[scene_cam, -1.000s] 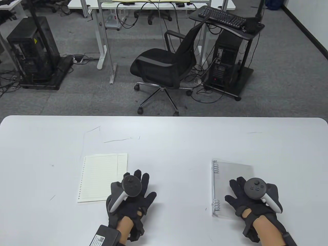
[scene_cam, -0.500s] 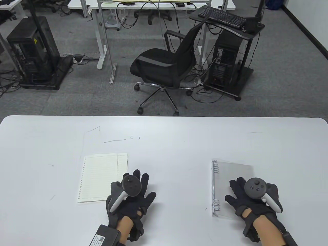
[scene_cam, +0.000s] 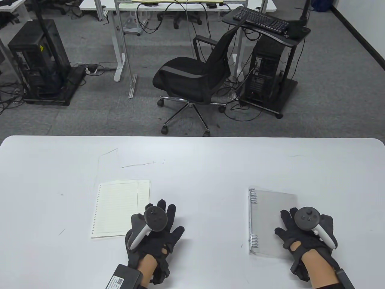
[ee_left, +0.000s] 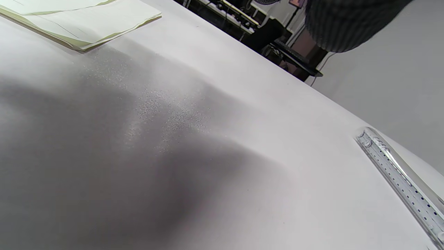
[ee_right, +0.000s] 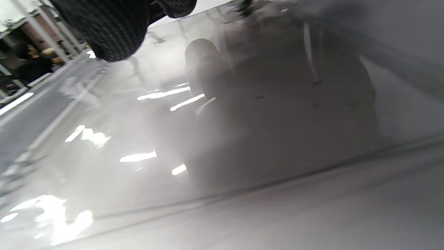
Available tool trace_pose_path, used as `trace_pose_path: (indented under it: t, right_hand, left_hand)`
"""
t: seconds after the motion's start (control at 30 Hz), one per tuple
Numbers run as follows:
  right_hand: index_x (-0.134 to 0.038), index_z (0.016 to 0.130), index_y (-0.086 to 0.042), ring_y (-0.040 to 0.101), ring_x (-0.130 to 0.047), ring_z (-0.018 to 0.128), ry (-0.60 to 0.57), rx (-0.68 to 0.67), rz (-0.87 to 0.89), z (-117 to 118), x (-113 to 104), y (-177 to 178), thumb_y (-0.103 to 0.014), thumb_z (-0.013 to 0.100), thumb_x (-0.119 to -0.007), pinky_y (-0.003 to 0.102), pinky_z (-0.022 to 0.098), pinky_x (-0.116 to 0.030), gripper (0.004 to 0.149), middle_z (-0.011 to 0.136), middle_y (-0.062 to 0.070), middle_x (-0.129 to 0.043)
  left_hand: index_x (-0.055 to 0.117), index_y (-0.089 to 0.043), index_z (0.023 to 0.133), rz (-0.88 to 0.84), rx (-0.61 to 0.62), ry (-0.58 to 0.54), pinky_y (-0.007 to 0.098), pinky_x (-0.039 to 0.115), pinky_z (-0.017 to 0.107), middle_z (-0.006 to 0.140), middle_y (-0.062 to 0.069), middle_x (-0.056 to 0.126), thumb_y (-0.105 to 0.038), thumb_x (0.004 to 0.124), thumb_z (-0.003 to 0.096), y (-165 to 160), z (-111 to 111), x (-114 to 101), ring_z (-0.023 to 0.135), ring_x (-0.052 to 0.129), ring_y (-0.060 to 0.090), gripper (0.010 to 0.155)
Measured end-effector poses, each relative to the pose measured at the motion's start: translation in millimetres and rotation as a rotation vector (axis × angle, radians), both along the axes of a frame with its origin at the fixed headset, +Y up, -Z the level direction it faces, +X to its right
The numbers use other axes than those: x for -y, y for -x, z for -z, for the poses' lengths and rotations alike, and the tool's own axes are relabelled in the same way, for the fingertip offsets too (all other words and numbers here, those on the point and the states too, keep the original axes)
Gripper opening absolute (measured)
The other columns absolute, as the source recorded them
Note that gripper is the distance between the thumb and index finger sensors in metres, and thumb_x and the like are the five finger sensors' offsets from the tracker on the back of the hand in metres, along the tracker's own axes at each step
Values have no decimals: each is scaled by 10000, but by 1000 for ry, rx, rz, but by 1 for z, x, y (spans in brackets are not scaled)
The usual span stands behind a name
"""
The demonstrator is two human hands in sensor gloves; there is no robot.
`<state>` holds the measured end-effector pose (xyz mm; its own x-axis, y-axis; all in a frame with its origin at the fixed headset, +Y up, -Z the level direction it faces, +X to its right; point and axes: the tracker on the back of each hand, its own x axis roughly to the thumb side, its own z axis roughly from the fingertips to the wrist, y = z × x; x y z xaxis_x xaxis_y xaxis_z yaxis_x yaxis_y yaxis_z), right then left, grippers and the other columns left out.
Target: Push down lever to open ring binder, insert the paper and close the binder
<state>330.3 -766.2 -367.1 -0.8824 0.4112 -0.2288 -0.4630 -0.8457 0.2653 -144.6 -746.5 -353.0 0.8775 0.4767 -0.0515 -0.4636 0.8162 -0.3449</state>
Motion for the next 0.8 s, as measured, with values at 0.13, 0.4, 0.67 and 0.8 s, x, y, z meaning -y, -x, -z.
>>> trace_pose_path:
  t: [0.13, 0.4, 0.67, 0.8]
  right_hand:
    - [-330, 1096, -264, 441, -85, 1011, -12, 114, -76, 0, 0, -15, -430, 493, -775, 667, 687, -248, 767, 1187, 104, -123]
    - [-263, 1105, -119, 464, -53, 999, 39, 213, -96, -1, 5, -24, -478, 484, -782, 681, 685, -241, 885, 1167, 151, -61]
    - [-413, 1047, -20, 493, -96, 992, -14, 221, -139, 5, 3, -19, -438, 448, -849, 691, 682, -268, 851, 1159, 206, -115]
    - [-532, 942, -25, 515, -132, 982, -24, 259, -141, 5, 1, -20, -432, 423, -879, 680, 687, -338, 746, 1150, 230, -165]
  left_hand:
    - [258, -445, 1058, -2, 0, 4, 570, 97, 704, 1153, -131, 4, -647, 673, 453, 0, 0, 0, 1055, -75, 300, 761]
    - [256, -446, 1058, 3, 2, 17, 570, 97, 705, 1154, -132, 4, -647, 673, 453, -1, 1, 2, 1056, -76, 300, 762]
    - [252, -444, 1058, 21, 12, 26, 570, 101, 705, 1154, -130, 6, -648, 671, 454, -3, 2, 3, 1057, -72, 303, 763]
    - [251, -445, 1057, 24, 9, 36, 570, 98, 705, 1153, -131, 3, -647, 671, 454, -4, 3, 5, 1057, -73, 301, 762]
